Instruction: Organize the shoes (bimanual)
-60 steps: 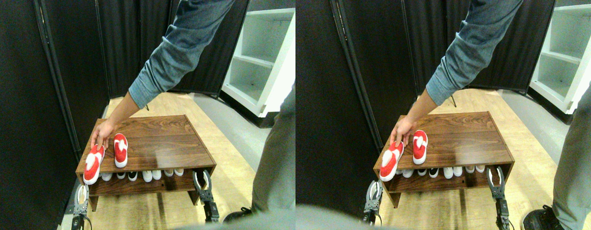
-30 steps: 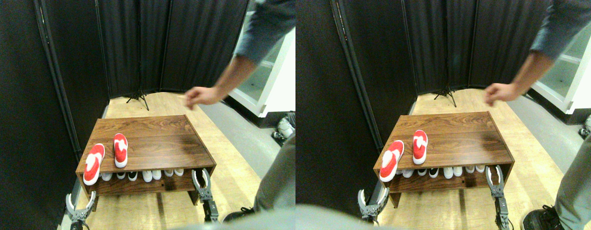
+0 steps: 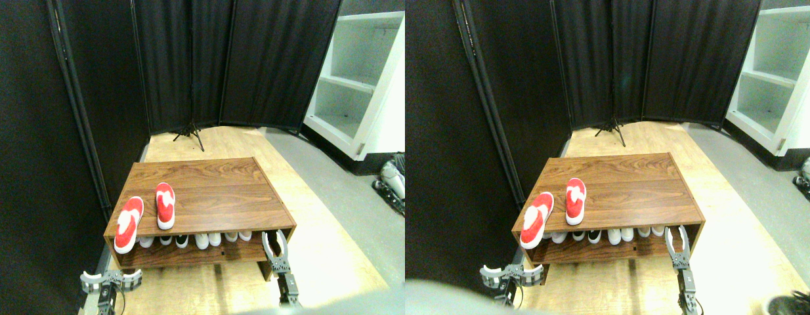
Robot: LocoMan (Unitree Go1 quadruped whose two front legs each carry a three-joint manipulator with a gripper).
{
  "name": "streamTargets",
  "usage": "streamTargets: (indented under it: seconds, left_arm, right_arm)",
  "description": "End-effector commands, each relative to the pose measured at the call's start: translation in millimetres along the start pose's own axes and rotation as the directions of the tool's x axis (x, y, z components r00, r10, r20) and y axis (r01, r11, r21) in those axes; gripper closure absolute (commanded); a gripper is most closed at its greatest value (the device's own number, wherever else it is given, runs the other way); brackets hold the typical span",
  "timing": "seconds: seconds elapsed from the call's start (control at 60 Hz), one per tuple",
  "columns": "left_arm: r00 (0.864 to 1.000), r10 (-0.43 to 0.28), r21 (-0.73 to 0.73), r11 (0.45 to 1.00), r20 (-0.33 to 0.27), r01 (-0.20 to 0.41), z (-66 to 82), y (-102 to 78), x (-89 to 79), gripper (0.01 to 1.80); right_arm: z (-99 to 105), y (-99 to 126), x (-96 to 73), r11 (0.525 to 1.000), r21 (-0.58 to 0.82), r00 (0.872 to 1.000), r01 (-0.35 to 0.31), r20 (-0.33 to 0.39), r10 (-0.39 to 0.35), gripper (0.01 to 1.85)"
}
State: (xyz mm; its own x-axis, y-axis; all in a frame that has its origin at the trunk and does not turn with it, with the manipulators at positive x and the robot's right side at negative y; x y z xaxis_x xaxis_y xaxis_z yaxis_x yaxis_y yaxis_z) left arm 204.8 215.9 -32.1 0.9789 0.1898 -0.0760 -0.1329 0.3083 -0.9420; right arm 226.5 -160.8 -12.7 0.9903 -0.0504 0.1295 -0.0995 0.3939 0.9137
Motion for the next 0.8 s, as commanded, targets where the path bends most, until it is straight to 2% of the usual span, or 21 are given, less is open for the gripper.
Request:
streamTargets:
  seconds: [0.017, 0.067, 0.317, 0.4, 0.533, 0.8]
  left_arm:
    - [1.0, -0.021, -0.019, 1.0, -0.019, 0.021, -2.0, -1.5, 13.9, 0.18]
    - [1.0, -0.02, -0.023, 1.0, -0.023, 0.02, -4.0, 0.3, 27.0, 0.2]
    - [1.0, -0.004, -0.054, 0.999, -0.023, 0.003, -14.7, 2.7, 60.1, 0.27]
    - [0.999, -0.006, -0.091, 0.996, -0.036, 0.003, -20.3, 3.1, 67.3, 0.29]
    - [1.0, 0.004, -0.101, 0.995, -0.023, -0.007, -30.5, 9.7, 80.0, 0.33]
    - [1.0, 0.006, -0.125, 0.992, -0.018, -0.008, -39.3, 14.3, 92.3, 0.38]
  right_arm:
    - [2, 9, 3.5, 0.999, -0.009, 0.999, -0.049, 0.018, 0.049, 1.64]
    - [3, 9, 3.2, 0.999, -0.012, 0.999, -0.045, 0.015, 0.045, 1.65]
    - [5, 11, 2.4, 0.999, -0.007, 0.999, -0.031, 0.019, 0.032, 1.63]
    - [6, 11, 2.3, 0.999, -0.022, 0.999, -0.042, 0.023, 0.043, 1.64]
    - [9, 14, 0.6, 0.999, -0.022, 0.998, -0.049, 0.024, 0.05, 1.64]
    - [13, 15, -2.0, 0.998, -0.038, 0.998, -0.058, 0.031, 0.059, 1.65]
